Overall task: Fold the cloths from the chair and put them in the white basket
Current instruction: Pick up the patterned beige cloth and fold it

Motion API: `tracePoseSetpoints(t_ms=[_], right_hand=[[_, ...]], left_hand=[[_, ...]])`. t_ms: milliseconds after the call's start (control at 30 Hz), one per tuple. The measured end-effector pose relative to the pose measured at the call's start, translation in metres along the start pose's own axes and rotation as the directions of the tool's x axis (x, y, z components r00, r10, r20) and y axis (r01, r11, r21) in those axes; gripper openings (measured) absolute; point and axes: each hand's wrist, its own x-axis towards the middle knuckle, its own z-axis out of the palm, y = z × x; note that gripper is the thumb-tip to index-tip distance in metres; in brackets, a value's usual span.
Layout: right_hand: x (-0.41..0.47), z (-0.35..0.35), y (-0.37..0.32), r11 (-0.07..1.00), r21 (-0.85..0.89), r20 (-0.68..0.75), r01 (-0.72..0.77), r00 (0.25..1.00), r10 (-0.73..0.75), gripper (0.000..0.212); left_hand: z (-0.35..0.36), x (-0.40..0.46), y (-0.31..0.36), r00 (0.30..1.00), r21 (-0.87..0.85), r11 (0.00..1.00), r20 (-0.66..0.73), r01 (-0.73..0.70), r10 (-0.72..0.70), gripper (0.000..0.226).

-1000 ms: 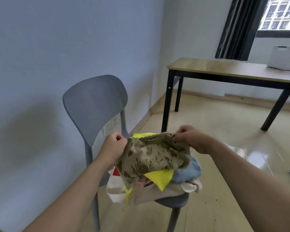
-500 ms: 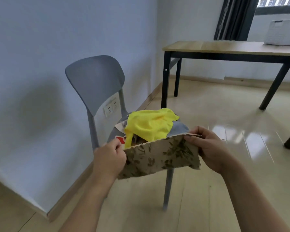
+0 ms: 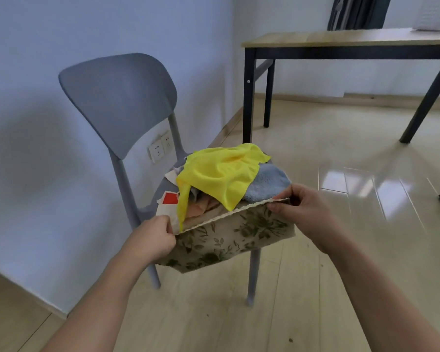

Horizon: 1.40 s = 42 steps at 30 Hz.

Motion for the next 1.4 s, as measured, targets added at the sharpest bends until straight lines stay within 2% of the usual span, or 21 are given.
tracePoseSetpoints(t_ms=[100, 233, 400, 500, 633, 733, 833, 900, 967, 1033, 1133, 1233, 1300, 1400], right_hand=[[0.005, 0.004, -0.003, 0.998, -0.029, -0.021, 0.055, 0.998, -0.056, 0.021], [0.009, 0.007, -0.006, 0.992, -0.053, -0.088, 0.110, 0.990, -0.115, 0.022], [0.009, 0.007, -0.011, 0.991, -0.002, -0.127, 0.132, 0.983, -0.132, 0.020], [0.009, 0.004, -0.011, 0.991, 0.016, -0.161, 0.133, 0.979, -0.129, 0.019], [0.008, 0.002, -0.008, 0.991, 0.061, -0.201, 0.122, 0.974, -0.107, 0.021], [0.006, -0.001, -0.010, 0.990, 0.091, -0.192, 0.109, 0.977, -0.090, 0.034], [0.001, 0.004, -0.018, 0.985, -0.112, -0.177, 0.132, 0.973, -0.151, 0.030], [-0.003, 0.005, -0.024, 0.960, -0.226, -0.185, 0.165, 0.960, -0.209, 0.021], [-0.007, 0.011, -0.029, 0.941, -0.264, -0.164, 0.210, 0.952, -0.259, 0.019], [-0.009, 0.015, -0.034, 0.939, -0.252, -0.139, 0.236, 0.951, -0.276, 0.025], [-0.010, 0.019, -0.039, 0.950, -0.199, -0.103, 0.241, 0.959, -0.265, 0.028], [-0.010, 0.020, -0.042, 0.962, -0.156, -0.037, 0.223, 0.972, -0.231, 0.028], [-0.008, 0.019, -0.045, 0.962, -0.176, 0.012, 0.208, 0.978, -0.209, 0.028], [-0.004, 0.017, -0.050, 0.976, -0.128, 0.043, 0.174, 0.985, -0.170, 0.027]], left_hand=[[0.003, 0.007, -0.003, 1.000, 0.011, 1.000, -0.016, -0.016, 0.016, 0.014], [0.005, 0.010, -0.001, 0.998, -0.092, 0.995, -0.051, -0.048, 0.044, 0.019], [0.008, 0.008, 0.001, 0.987, -0.187, 0.969, -0.051, -0.160, 0.154, 0.034], [0.005, 0.007, -0.001, 0.975, -0.292, 0.930, -0.085, -0.221, 0.205, 0.045], [0.001, 0.000, 0.002, 0.963, -0.338, 0.902, -0.133, -0.268, 0.236, 0.055], [0.002, -0.005, 0.008, 0.947, -0.247, 0.916, -0.137, -0.316, 0.290, 0.046], [0.005, -0.010, 0.006, 0.942, -0.182, 0.925, -0.070, -0.334, 0.327, 0.032], [0.010, -0.007, 0.009, 0.951, -0.083, 0.947, -0.015, -0.309, 0.309, 0.058], [0.015, -0.006, 0.015, 0.958, 0.074, 0.957, -0.046, -0.281, 0.285, 0.083], [0.026, -0.007, 0.023, 0.944, 0.174, 0.943, -0.121, -0.285, 0.308, 0.084], [0.042, -0.008, 0.035, 0.913, 0.190, 0.931, -0.208, -0.313, 0.349, 0.064], [0.049, -0.013, 0.048, 0.884, 0.066, 0.931, -0.296, -0.359, 0.362, 0.047], [0.048, -0.020, 0.060, 0.866, -0.096, 0.902, -0.339, -0.421, 0.368, 0.049], [0.048, -0.028, 0.077, 0.875, -0.335, 0.820, -0.319, -0.464, 0.365, 0.057]])
